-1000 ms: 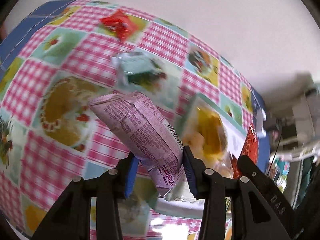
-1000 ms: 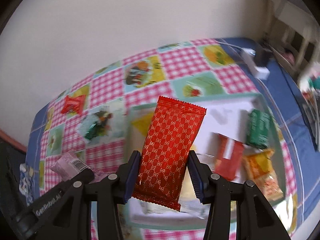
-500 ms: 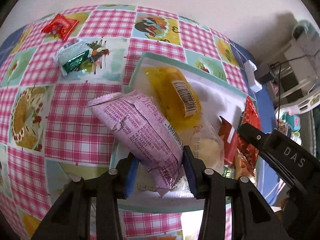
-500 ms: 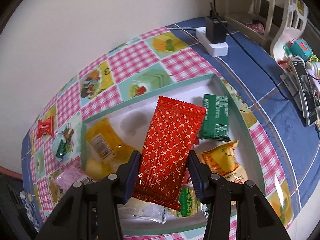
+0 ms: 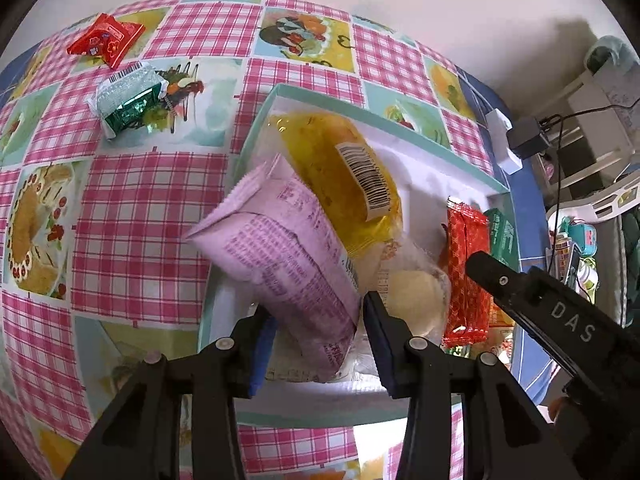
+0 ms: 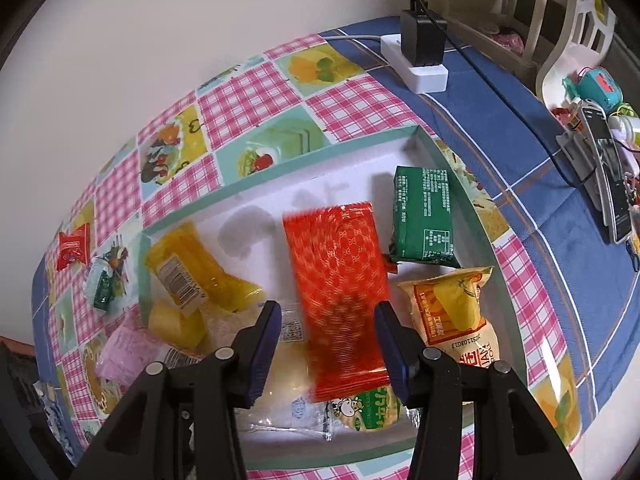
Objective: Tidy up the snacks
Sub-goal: 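Open both tools to drop the cake and pink pouch into the tray, then move both tools back toward the green-white pouch and red candy bag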
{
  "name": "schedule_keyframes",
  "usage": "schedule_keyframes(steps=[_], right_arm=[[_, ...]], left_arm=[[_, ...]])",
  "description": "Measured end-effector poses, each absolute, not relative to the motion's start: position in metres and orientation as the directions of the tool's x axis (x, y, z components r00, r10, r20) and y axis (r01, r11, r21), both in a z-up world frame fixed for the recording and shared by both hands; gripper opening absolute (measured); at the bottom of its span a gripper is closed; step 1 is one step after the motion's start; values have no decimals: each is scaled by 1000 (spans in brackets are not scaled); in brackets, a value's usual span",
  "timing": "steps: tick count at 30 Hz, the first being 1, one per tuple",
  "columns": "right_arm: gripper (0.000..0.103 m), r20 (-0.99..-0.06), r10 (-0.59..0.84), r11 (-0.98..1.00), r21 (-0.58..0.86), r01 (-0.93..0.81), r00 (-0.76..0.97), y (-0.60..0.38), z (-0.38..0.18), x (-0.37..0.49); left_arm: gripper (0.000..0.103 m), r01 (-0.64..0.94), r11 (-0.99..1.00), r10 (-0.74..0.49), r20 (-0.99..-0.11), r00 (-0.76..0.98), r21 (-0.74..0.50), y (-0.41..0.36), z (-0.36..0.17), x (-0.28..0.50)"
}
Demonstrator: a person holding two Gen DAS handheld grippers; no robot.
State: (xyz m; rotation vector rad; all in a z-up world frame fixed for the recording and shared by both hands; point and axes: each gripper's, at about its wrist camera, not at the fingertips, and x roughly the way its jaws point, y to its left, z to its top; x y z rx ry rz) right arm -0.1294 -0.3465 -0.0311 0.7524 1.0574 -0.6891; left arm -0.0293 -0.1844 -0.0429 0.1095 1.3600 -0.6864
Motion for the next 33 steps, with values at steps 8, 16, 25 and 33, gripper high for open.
schedule_keyframes(steps=[8,16,25,33], right_arm=[[52,-919,-153,577,216,787,364,-345,-18,-129],[52,-917,-143,600,219,770,373,-340,-15,-124],[52,-921,-137,664,187,724,364,-316,-12,-106],[52,-917,-140,745,151,650,373,-284,-4,-83]], left_arm=[[56,501,798,-420,-906,63,-335,-173,-22,-29],[58,400,856,-405,-906,125,-328,-148,-8,-12],[65,254,961,-193,-920,341,-108,-100,6,13],[88,125,991,-95,-914,395,-48,-57,11,34]])
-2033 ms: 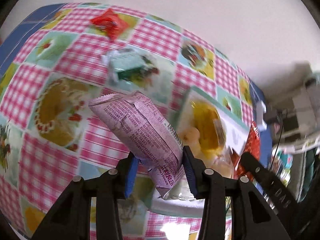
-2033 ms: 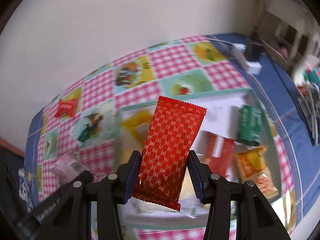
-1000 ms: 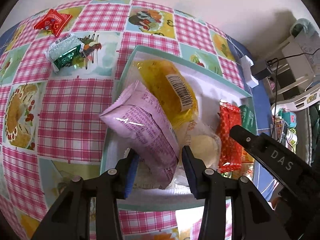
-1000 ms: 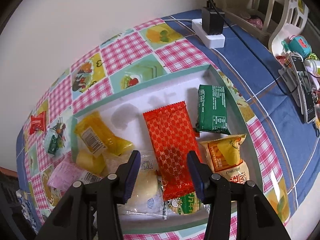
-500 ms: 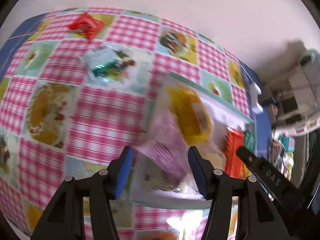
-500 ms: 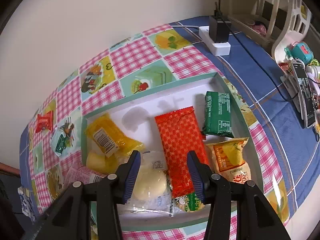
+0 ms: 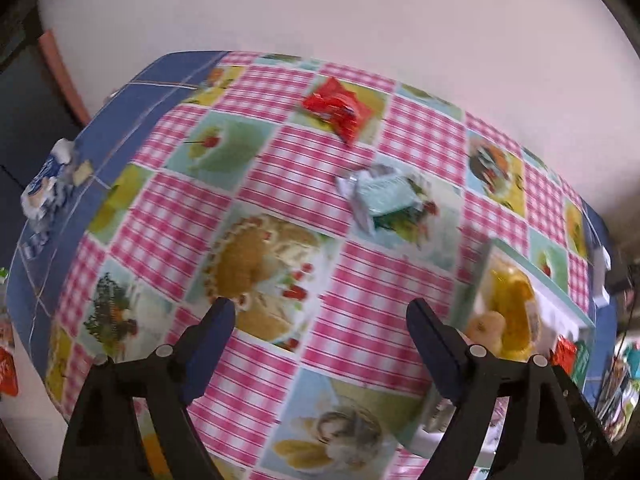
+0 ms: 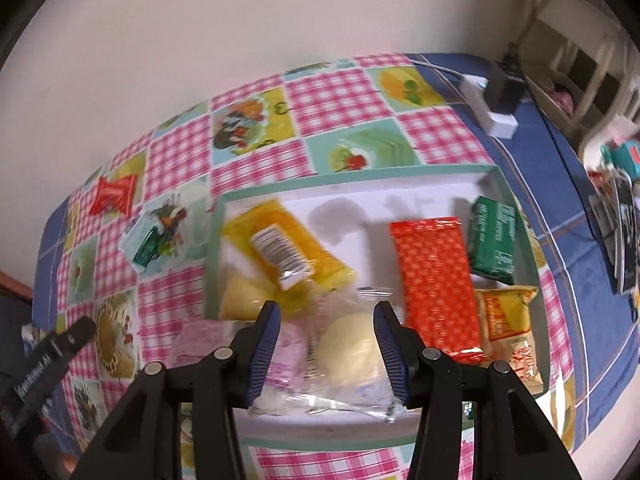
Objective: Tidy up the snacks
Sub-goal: 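Move both tools back toward the green-white pouch and red candy bag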
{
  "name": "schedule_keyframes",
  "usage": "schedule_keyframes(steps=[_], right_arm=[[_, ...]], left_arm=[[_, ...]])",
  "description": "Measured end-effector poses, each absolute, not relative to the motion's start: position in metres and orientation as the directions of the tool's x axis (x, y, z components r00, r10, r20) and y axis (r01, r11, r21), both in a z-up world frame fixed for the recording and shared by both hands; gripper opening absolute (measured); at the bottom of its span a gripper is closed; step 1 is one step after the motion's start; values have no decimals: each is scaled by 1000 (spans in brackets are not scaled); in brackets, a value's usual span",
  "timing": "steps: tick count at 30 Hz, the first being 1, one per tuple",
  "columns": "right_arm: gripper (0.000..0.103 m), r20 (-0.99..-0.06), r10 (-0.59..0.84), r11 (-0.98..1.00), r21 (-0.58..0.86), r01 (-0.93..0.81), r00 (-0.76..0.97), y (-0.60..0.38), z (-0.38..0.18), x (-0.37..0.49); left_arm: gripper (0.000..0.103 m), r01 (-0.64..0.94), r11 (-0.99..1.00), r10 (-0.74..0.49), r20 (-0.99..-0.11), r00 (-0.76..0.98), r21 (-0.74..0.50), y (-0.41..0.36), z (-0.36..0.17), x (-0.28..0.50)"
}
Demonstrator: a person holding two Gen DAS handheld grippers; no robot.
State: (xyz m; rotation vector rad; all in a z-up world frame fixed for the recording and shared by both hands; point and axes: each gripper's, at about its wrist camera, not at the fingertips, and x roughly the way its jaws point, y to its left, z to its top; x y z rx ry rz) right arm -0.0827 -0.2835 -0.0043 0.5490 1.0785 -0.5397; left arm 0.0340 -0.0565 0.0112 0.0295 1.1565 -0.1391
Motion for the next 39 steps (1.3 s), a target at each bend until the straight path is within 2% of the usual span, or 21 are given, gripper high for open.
schedule_keyframes(steps=[5,11,14,19,21,23,25,26,29,32,39], right_arm=[[53,-916,-140,776,135,616,377,-269,-2,-73],[60,-915,-132,808,124,575,382,-251,-3,-62],[69,-911,-130,823,121,556,390,-243,-2,-58],[71,-907,-109,849,128,513,406,-227,-4,-49],[82,-905,-95,859,136,493,415,-219,-6,-44],[83,-902,-85,866,142,479,422,-214,-7,-41],[83,-900,-75,872,149,466,430,-210,-8,-37],[83,-899,-73,874,151,463,431,-208,-10,-35],[85,-898,-66,876,156,456,435,-204,-13,-31],[103,-891,-60,879,167,446,451,-202,-15,-27],[103,-887,-65,895,151,420,457,-195,-18,-14]], left_arm=[[88,75,997,-45,-905,424,-14,-37,15,40],[89,2,1000,-11,-911,413,-12,-9,12,52],[89,-25,1000,10,-910,415,-1,1,12,56],[89,-61,998,38,-907,419,14,16,11,62],[90,-72,997,51,-906,420,23,22,10,64],[90,-78,997,60,-907,418,29,25,9,66],[95,-81,996,65,-909,412,34,28,6,68],[101,-83,996,66,-911,407,35,30,5,69],[101,-94,995,69,-914,400,34,34,1,73],[102,-77,997,46,-919,392,17,36,-5,77],[102,-70,997,13,-929,371,-14,37,-14,90]])
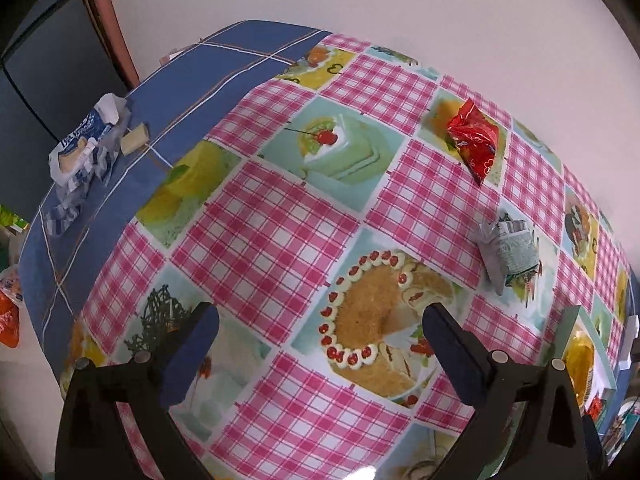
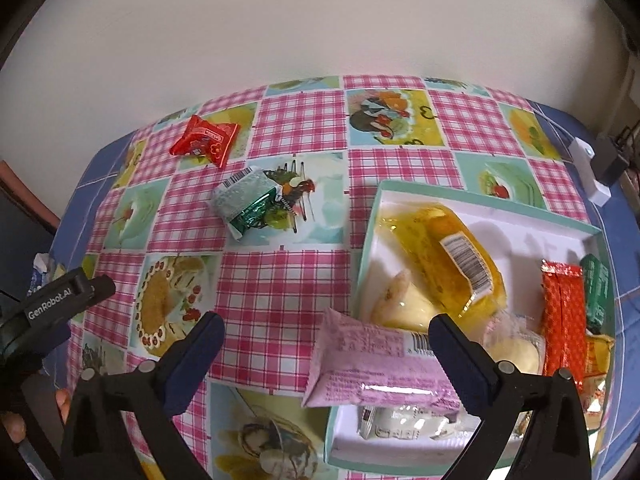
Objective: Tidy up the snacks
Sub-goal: 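Move both tools back toward the green-white pouch and red candy bag, then grasp the green-white pouch with the right tool while the left tool grasps the red candy bag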
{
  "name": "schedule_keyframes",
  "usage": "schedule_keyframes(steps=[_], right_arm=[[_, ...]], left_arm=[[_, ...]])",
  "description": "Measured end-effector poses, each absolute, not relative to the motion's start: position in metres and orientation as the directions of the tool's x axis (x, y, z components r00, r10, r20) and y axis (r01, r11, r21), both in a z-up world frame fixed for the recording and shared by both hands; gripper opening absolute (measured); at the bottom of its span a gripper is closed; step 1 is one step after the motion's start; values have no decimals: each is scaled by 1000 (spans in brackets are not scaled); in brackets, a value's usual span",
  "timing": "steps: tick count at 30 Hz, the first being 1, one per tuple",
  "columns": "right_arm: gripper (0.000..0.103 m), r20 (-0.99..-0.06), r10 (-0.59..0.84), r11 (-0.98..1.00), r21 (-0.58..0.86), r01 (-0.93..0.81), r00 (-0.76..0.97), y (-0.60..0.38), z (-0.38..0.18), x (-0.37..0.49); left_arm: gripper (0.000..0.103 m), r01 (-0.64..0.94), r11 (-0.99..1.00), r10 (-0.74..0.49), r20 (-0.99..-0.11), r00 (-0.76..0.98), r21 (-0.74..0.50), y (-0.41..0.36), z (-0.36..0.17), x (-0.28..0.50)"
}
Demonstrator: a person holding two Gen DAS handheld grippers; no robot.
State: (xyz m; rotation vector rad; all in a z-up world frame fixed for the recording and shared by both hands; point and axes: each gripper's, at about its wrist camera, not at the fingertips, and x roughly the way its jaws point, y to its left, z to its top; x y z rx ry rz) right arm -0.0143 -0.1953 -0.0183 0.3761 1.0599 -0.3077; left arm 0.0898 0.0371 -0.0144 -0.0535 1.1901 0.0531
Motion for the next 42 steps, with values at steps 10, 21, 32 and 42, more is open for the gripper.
schedule_keyframes(steps=[10,21,32,42], right_arm=[[103,-854,-71,905,162,394,515,-190,-13,11],[103,-865,-38,927,156,341,500,-174,-31,69],[103,-904,-69,947,74,313,421,-171,-64,119],[94,-902,-76,943,73,325,424,-174,-83,140]], left_arm=[[102,-34,997,-50,-917,396,-69,37,-20,116],[102,-18,996,-70,-925,372,-82,46,-36,153],[102,-4,993,-106,-927,359,-115,49,-48,176],[102,21,995,-96,-931,351,-94,37,-62,190]])
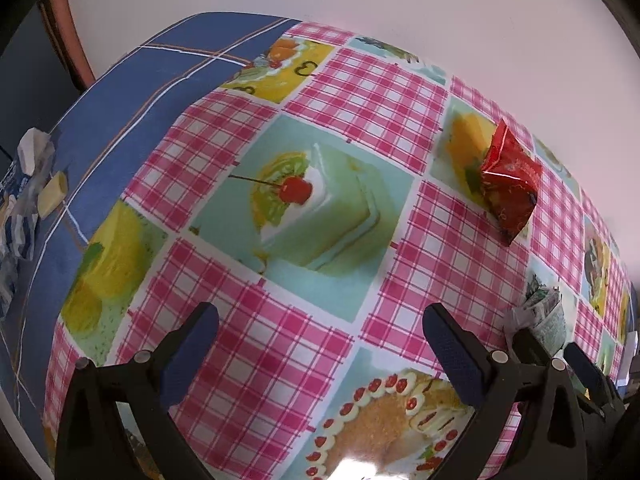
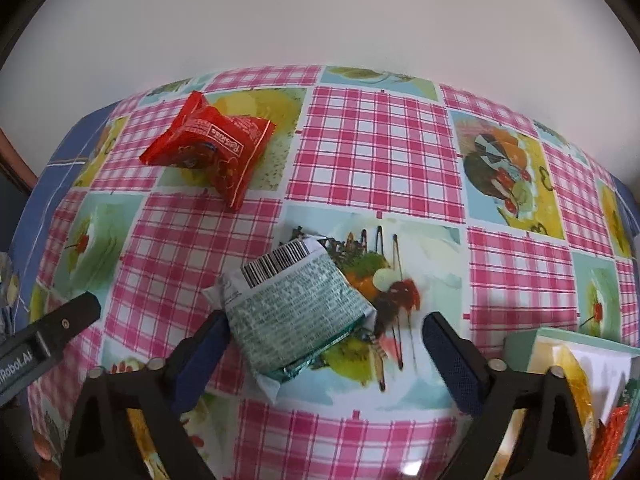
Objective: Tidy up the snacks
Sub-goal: 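Grasp the green-white pouch with the right tool while the left tool grasps the red candy bag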
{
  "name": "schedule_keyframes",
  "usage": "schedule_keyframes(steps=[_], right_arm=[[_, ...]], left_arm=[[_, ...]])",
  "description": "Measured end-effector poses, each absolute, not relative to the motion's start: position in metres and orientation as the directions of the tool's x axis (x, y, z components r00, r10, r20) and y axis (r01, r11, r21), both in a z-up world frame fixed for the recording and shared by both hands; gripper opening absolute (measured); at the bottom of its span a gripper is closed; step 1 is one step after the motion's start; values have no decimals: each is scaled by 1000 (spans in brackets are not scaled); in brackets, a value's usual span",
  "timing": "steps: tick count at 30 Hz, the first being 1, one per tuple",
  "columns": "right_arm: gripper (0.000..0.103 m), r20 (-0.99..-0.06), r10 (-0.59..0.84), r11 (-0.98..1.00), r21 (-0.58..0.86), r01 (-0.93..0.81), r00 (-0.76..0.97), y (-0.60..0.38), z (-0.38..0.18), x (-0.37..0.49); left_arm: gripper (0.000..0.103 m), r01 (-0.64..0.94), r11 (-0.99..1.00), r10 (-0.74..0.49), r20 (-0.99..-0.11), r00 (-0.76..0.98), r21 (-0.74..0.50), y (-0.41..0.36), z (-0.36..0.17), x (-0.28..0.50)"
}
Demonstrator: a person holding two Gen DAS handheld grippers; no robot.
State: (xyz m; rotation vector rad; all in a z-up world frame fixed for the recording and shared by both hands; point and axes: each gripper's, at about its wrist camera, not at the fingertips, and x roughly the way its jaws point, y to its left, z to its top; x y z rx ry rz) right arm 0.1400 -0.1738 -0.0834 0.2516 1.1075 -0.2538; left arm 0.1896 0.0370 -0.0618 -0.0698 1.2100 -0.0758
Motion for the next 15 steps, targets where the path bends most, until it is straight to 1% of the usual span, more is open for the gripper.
schedule_keyframes(steps=[3,7,9,12,15], right_arm=[[88,-893,-84,940,75,332,441,-172,-87,143],[85,-878,-106,943,61,327,467,-168,-90,149],[78,-867,-116,941,61,334,485,-166,-90,149],[71,-856,-126,938,61,340,501,-168,-91,148],[70,-848,-132,928,76,365,514,-178,-89,144]], left_arm=[[102,32,995,-99,-931,352,-94,31,-65,194],[102,45,995,-95,-931,353,-84,21,-73,197],[102,51,995,-97,-931,352,-84,15,-77,199],[102,67,996,-79,-928,364,-58,6,-83,202],[102,81,996,-69,-925,374,-41,-7,-87,202]])
